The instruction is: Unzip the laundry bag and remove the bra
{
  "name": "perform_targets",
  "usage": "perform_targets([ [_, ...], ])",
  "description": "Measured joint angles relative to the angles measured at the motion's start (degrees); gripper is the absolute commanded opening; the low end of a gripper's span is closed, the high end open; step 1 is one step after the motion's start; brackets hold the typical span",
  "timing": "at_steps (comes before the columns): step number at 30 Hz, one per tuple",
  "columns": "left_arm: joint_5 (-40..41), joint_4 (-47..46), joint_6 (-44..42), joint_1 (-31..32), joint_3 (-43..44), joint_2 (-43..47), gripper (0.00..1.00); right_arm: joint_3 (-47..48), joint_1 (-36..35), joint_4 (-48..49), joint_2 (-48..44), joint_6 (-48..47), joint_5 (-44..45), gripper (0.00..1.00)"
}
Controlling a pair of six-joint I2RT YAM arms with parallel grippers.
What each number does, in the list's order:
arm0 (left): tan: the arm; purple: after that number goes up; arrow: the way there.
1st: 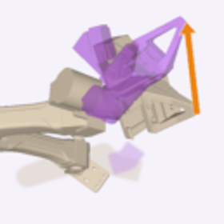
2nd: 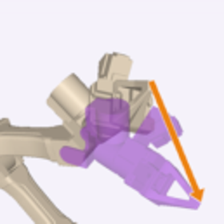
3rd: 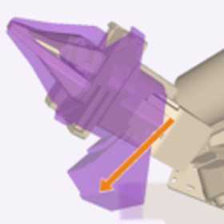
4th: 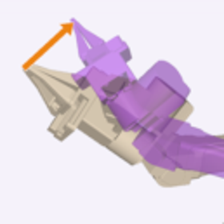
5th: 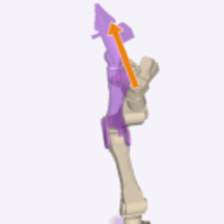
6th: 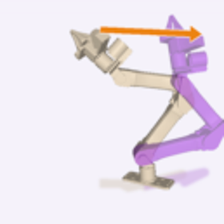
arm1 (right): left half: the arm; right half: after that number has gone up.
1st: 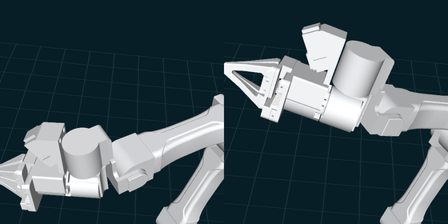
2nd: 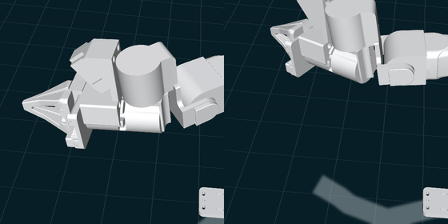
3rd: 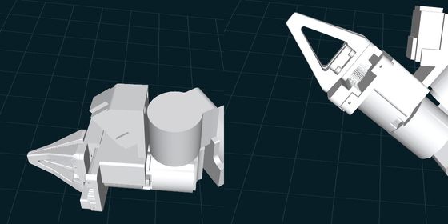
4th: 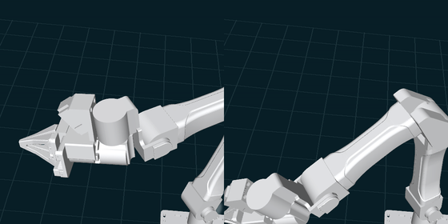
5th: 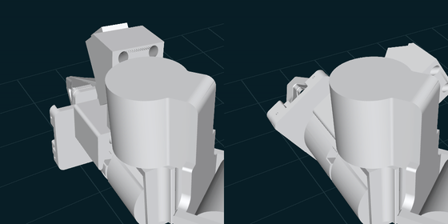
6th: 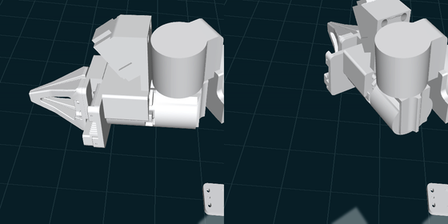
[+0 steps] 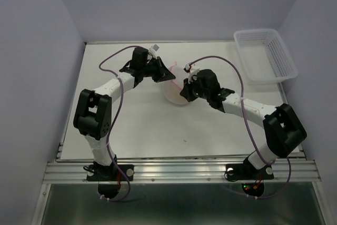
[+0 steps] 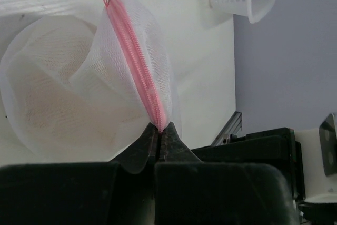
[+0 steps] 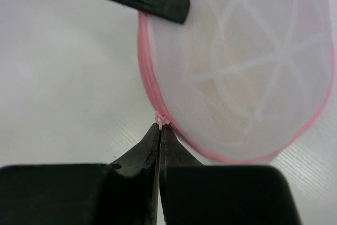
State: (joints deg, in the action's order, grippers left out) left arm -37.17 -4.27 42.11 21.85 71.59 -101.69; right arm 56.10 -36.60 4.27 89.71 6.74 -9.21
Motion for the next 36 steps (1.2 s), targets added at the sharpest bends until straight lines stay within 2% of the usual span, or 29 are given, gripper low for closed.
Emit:
perform_targets([
  [11, -7.02, 6.80, -8.92, -6.36, 8.00, -2.01, 0.00, -2.36, 11.50, -0.09, -0.57, 0.90, -3.10, 0.01],
  [17, -11.21, 10.82, -17.94, -6.69, 13.25, -5.92, 0.00, -1.70, 16.35, 4.35, 2.62, -6.99, -7.54, 0.01],
  [21, -12.20, 12.39, -20.94, -6.71, 14.97, -8.76, 0.00, -1.55, 17.86, 8.11, 7.30, -11.85, -10.25, 0.01],
  [25, -12.24, 14.34, -22.21, -7.32, 17.09, -11.30, 0.00, -3.02, 18.29, 8.74, 5.42, -15.65, -14.32, 0.01],
  [26, -12.26, 14.78, -22.29, -7.45, 17.51, -11.54, 0.06, -3.41, 18.32, 8.92, 4.26, -16.15, -14.75, 0.01],
  [27, -12.28, 14.88, -22.34, -7.58, 18.01, -11.74, 0.20, -3.61, 18.32, 8.85, 3.19, -16.33, -14.95, 0.01],
  [28, -12.35, 14.88, -22.34, -7.67, 18.38, -11.78, 0.56, -3.69, 18.23, 8.74, 1.66, -16.59, -15.04, 0.01],
  [29, -12.41, 14.86, -22.12, -7.76, 18.86, -11.78, 0.74, -3.69, 18.14, 8.81, 0.66, -16.65, -14.91, 0.01],
  [30, -12.33, 14.64, -22.16, -7.78, 19.10, -11.78, 0.83, -3.69, 18.01, 8.72, -0.04, -16.59, -14.56, 0.01],
  [32, -12.04, 13.88, -21.27, -8.04, 19.54, -11.78, 0.96, -3.69, 16.92, 7.72, -1.42, -16.35, -12.61, 0.01],
  [36, -11.67, 12.98, -20.04, -8.70, 19.21, -11.69, 0.99, -3.48, 13.73, 3.85, -1.57, -14.51, -8.02, 0.01],
])
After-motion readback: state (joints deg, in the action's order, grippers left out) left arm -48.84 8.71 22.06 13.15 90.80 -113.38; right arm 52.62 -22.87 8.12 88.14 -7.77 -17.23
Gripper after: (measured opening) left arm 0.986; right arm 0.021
